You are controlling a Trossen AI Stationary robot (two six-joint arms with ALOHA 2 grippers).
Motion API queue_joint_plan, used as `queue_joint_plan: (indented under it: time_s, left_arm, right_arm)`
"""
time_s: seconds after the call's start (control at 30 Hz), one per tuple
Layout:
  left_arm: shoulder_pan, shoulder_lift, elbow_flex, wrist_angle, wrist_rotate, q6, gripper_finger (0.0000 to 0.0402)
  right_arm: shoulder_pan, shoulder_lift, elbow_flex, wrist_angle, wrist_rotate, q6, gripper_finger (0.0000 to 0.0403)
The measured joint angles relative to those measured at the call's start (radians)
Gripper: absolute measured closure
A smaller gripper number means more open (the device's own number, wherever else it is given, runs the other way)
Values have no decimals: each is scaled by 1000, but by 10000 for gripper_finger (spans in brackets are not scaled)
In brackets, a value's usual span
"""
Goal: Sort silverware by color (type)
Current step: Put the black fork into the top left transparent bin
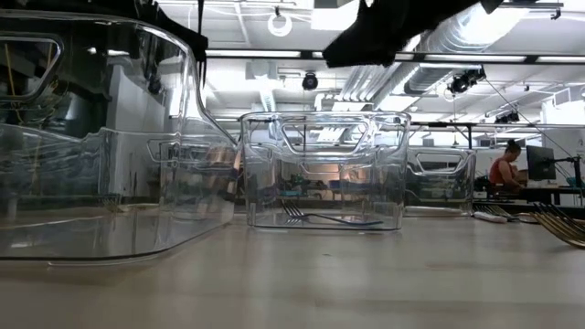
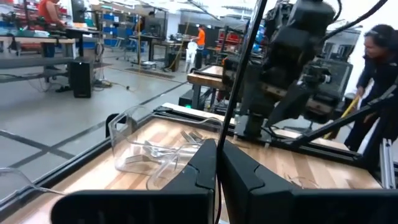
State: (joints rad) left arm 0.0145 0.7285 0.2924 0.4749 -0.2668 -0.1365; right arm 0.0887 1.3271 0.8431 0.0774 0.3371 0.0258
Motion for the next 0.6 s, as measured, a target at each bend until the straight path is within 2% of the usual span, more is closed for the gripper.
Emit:
queue_joint_plan:
  time_s: [0.17, 0.23, 0.33, 0.43, 0.6]
  left_arm:
    - [-1, 4, 0, -5, 21, 26, 400]
    - [-2, 4, 0, 0, 21, 26, 400]
    - [9, 12, 0, 37, 14, 25, 401]
    - [36, 37, 1, 67, 10, 4, 401]
    - [123, 86, 6, 69, 10, -27, 401]
  right_arm:
    - [0, -67, -185, 57, -16, 110, 231]
    - [-1, -95, -281, 186, -16, 132, 231]
    - [-3, -120, -384, 488, -46, 133, 231]
    - [-17, -122, -419, 697, -82, 78, 231]
    - [-41, -121, -388, 767, -82, -6, 231]
